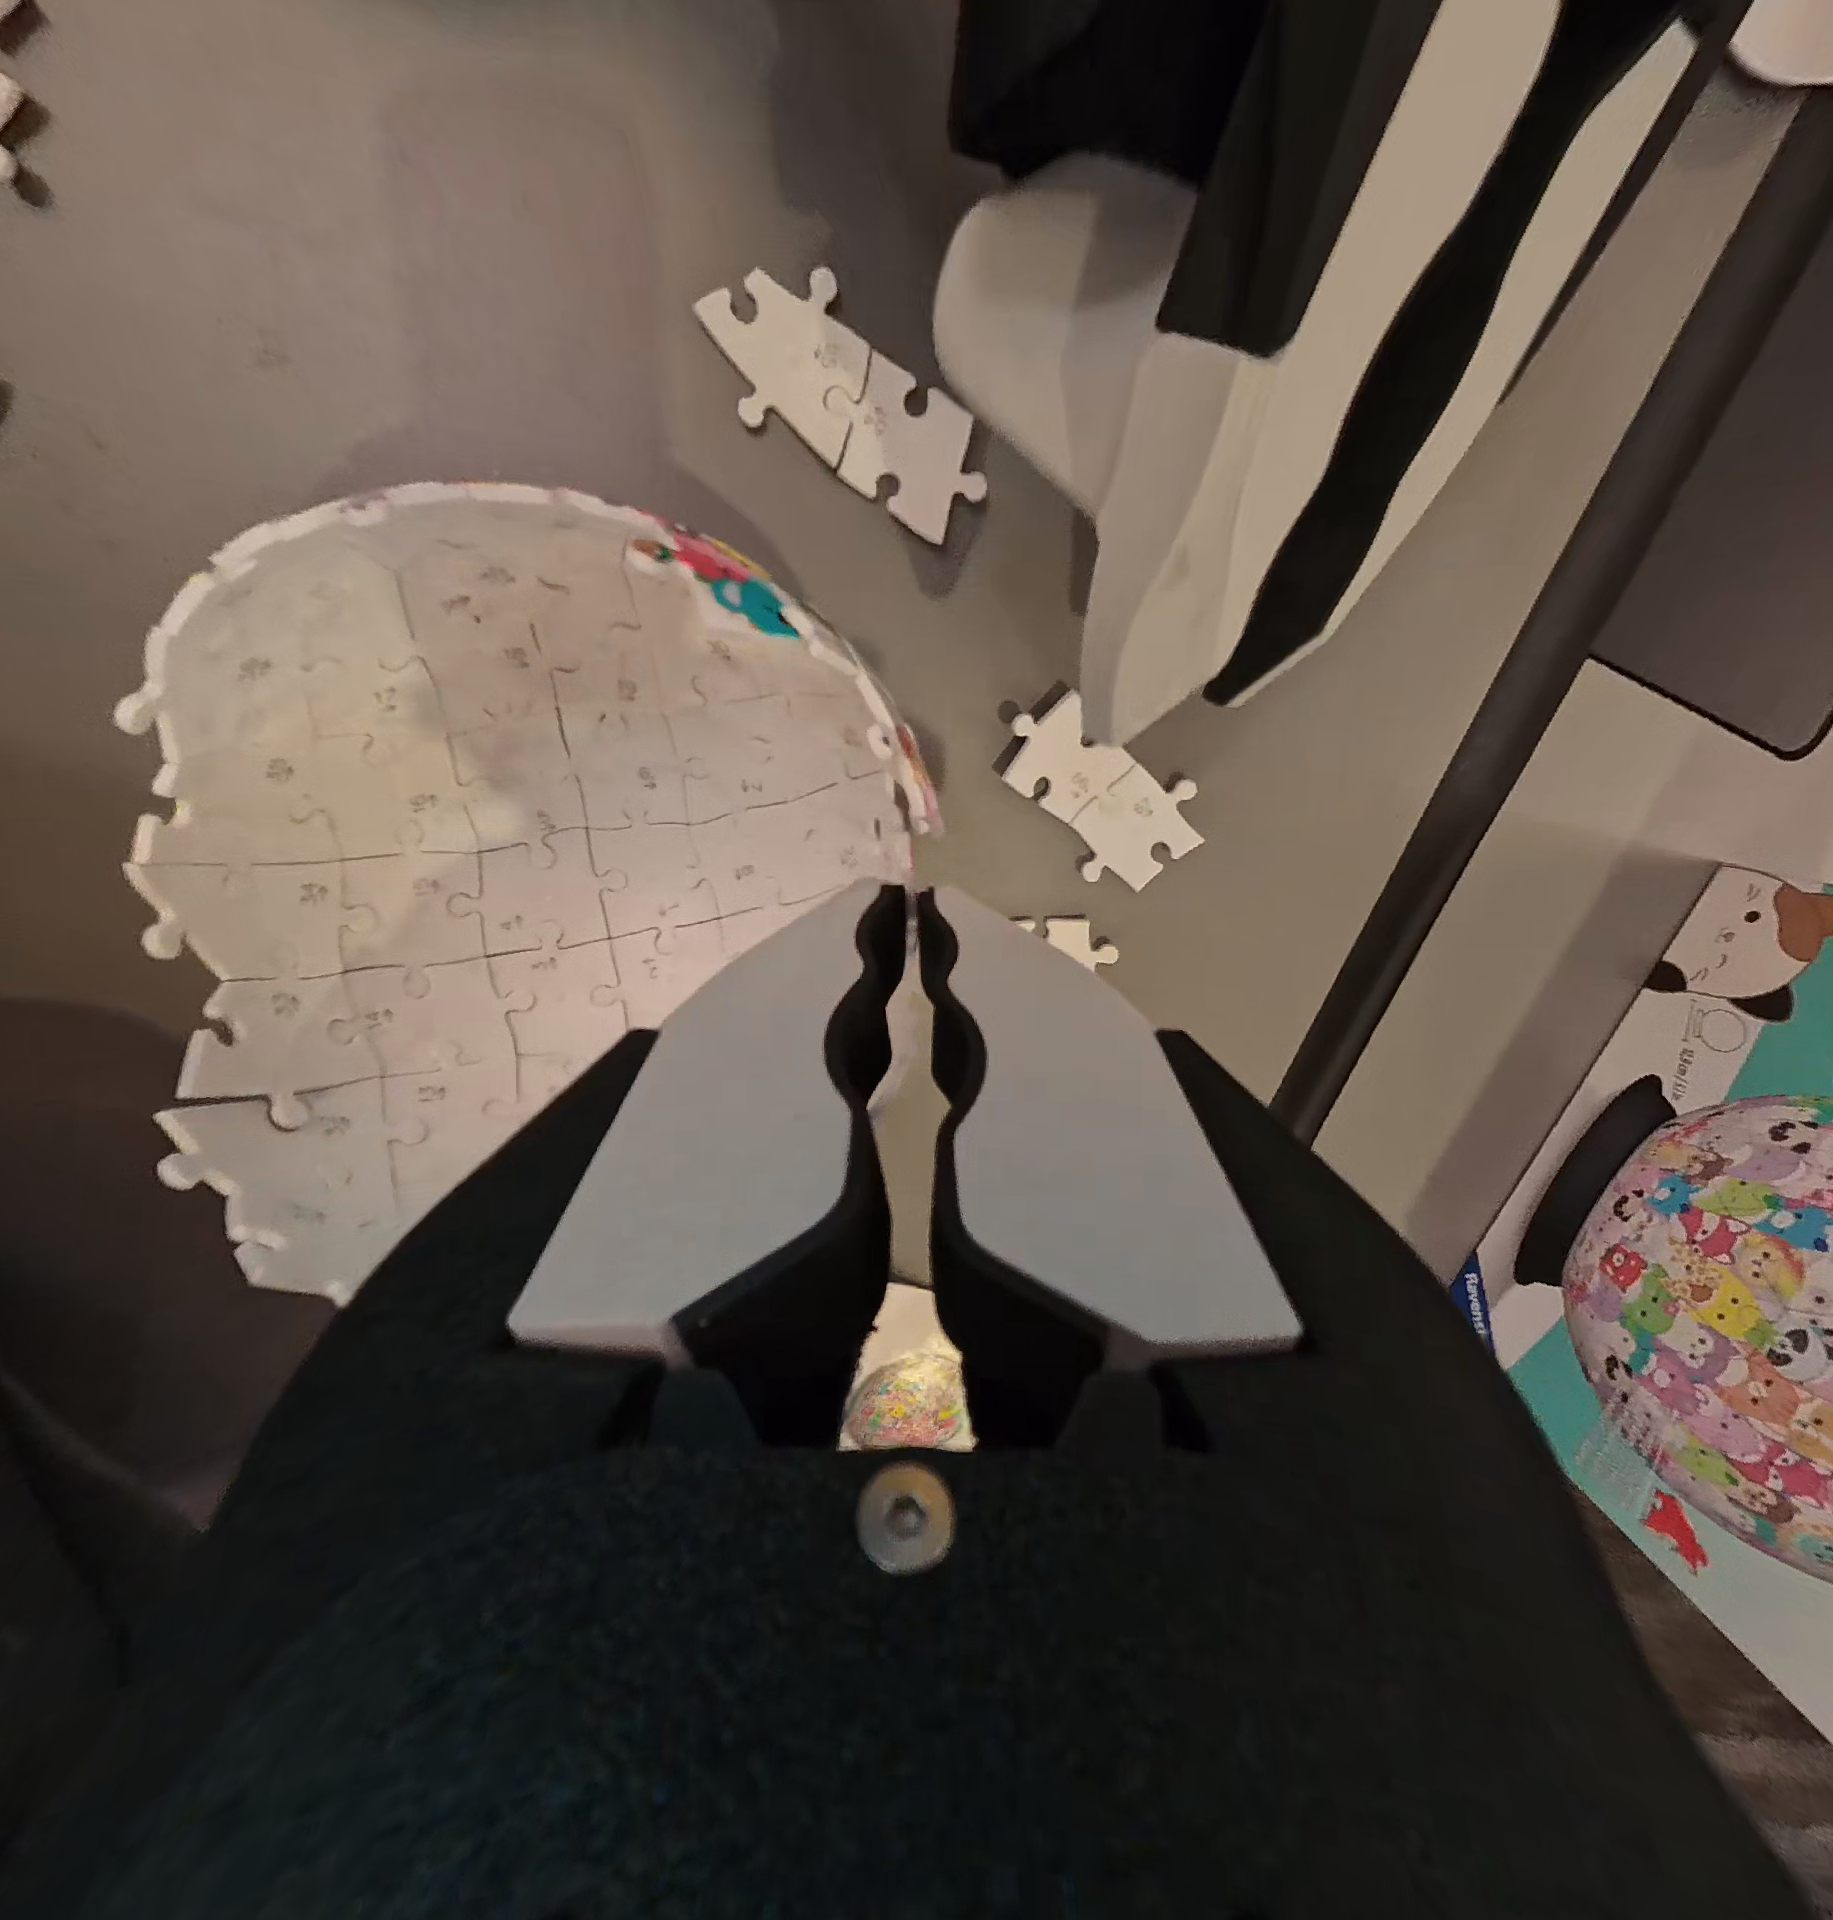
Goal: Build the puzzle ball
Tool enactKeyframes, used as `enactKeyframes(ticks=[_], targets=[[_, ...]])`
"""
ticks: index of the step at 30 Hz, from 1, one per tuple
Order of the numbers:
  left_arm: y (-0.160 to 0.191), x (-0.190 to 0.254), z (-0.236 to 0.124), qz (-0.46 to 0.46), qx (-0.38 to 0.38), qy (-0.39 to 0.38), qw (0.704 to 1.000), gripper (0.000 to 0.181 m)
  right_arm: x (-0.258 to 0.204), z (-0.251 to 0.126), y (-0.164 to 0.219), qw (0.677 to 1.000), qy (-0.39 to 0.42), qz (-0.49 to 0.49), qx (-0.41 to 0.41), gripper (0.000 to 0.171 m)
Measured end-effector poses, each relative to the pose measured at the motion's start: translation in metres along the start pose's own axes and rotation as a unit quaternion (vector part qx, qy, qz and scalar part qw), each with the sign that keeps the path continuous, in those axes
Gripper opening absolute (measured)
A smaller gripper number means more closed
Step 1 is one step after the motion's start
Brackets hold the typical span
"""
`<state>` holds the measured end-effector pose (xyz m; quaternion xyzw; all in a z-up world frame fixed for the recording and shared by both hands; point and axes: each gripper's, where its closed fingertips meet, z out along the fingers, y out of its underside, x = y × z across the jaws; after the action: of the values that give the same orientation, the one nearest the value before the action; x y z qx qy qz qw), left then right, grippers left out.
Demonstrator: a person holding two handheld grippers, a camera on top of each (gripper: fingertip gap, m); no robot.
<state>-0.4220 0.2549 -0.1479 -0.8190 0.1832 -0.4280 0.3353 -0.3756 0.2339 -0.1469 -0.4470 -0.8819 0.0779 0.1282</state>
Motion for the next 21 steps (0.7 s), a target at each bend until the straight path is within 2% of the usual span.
enactKeyframes(ticks=[21], targets=[[0.016, -0.008, 0.027, 0.044, -0.050, 0.000, 0.998, 0.032, 0.002, 0.010, 0.000, 1.000, -0.005, 0.007, -0.003, 0.003]])
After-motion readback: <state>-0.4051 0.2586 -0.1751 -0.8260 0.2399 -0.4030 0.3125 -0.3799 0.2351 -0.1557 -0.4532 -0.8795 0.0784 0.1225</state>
